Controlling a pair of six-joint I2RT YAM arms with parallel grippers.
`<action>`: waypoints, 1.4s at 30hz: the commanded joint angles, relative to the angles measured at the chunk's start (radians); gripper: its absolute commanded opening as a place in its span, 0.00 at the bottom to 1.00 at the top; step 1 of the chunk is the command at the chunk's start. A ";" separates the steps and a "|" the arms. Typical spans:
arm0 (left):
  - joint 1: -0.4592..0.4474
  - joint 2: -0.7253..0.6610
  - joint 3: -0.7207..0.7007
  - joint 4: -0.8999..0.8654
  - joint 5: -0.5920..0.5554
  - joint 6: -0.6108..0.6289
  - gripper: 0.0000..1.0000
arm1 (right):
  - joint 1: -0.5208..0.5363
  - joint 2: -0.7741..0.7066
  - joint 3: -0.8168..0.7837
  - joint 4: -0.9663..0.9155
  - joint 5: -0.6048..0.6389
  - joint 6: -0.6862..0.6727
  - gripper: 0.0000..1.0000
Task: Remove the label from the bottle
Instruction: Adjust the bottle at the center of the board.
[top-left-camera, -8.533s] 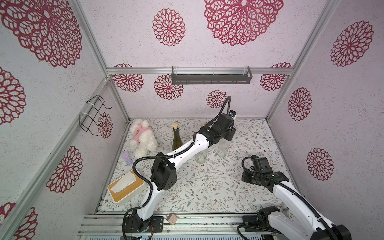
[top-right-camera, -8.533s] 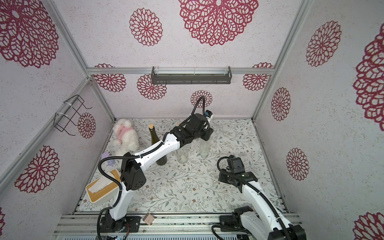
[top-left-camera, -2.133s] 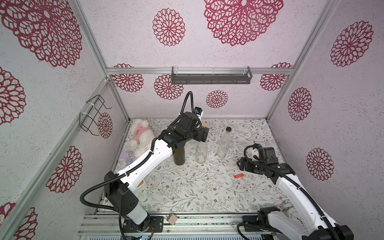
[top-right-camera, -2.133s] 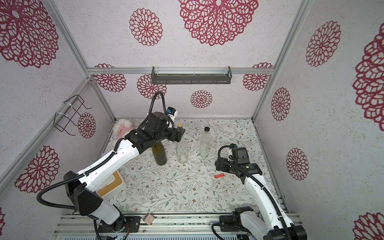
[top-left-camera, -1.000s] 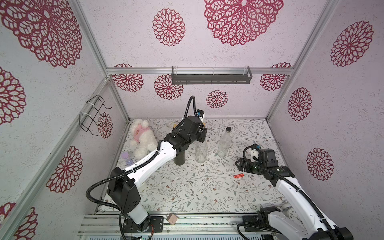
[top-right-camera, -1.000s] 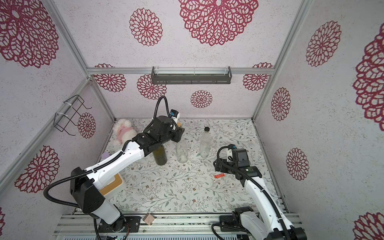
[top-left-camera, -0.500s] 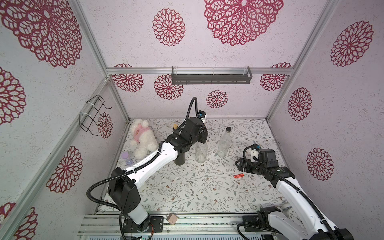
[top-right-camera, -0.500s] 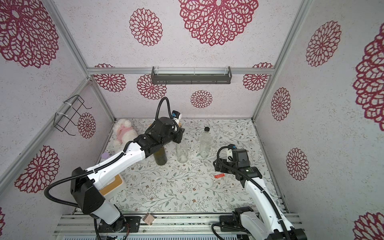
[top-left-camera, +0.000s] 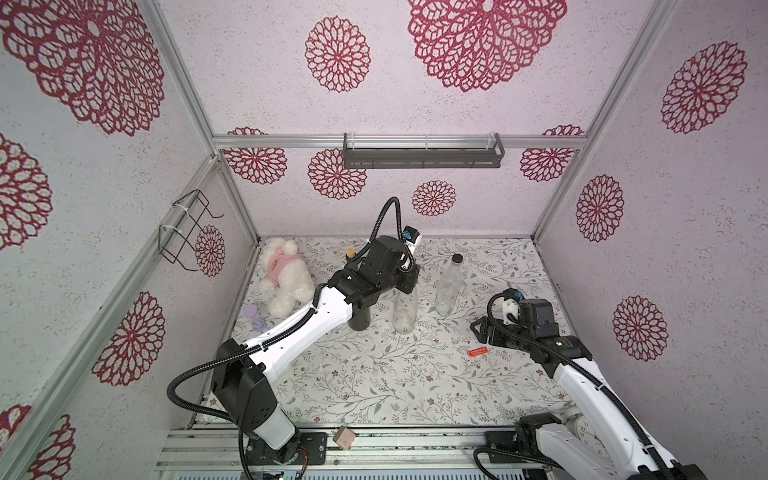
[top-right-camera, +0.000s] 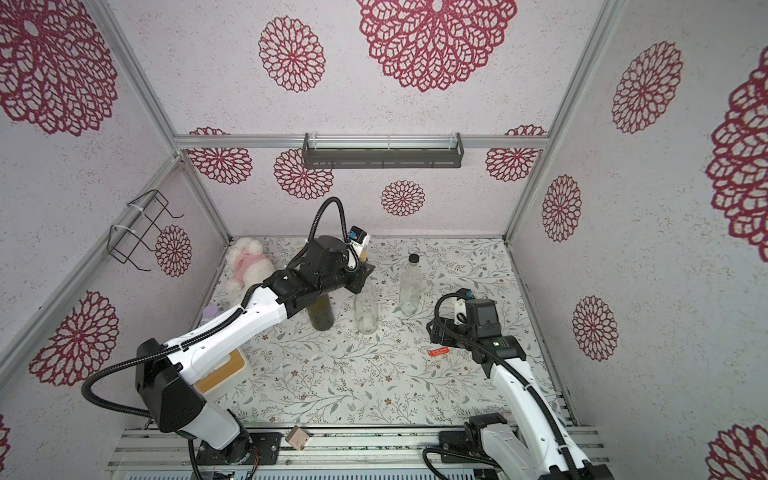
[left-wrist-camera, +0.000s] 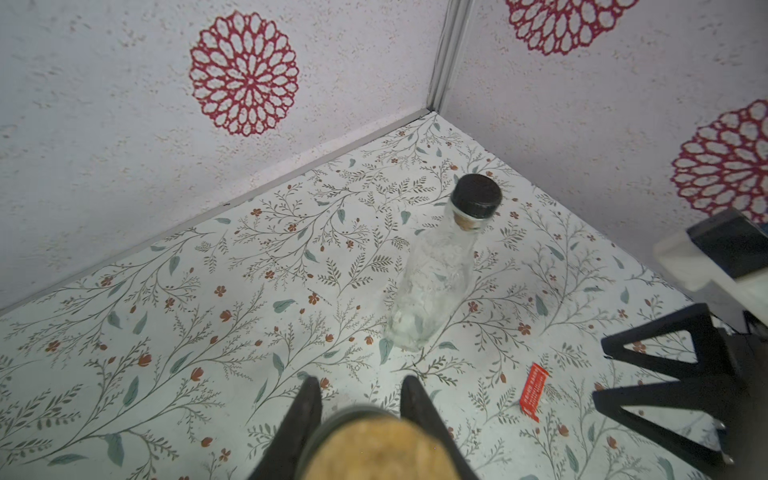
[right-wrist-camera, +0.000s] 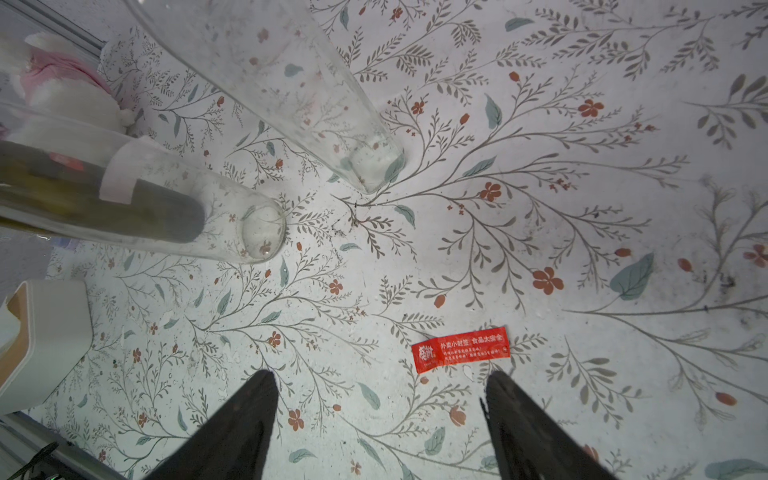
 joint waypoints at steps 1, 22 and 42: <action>-0.007 -0.065 0.004 -0.004 0.100 0.062 0.06 | -0.005 -0.023 0.017 -0.001 -0.005 -0.015 0.82; -0.190 -0.036 0.130 -0.238 -0.708 -0.501 0.05 | -0.005 -0.034 0.004 0.018 -0.037 -0.025 0.81; -0.331 0.045 0.109 -0.248 -0.869 -0.700 0.14 | -0.005 0.002 0.023 0.006 -0.093 -0.082 0.81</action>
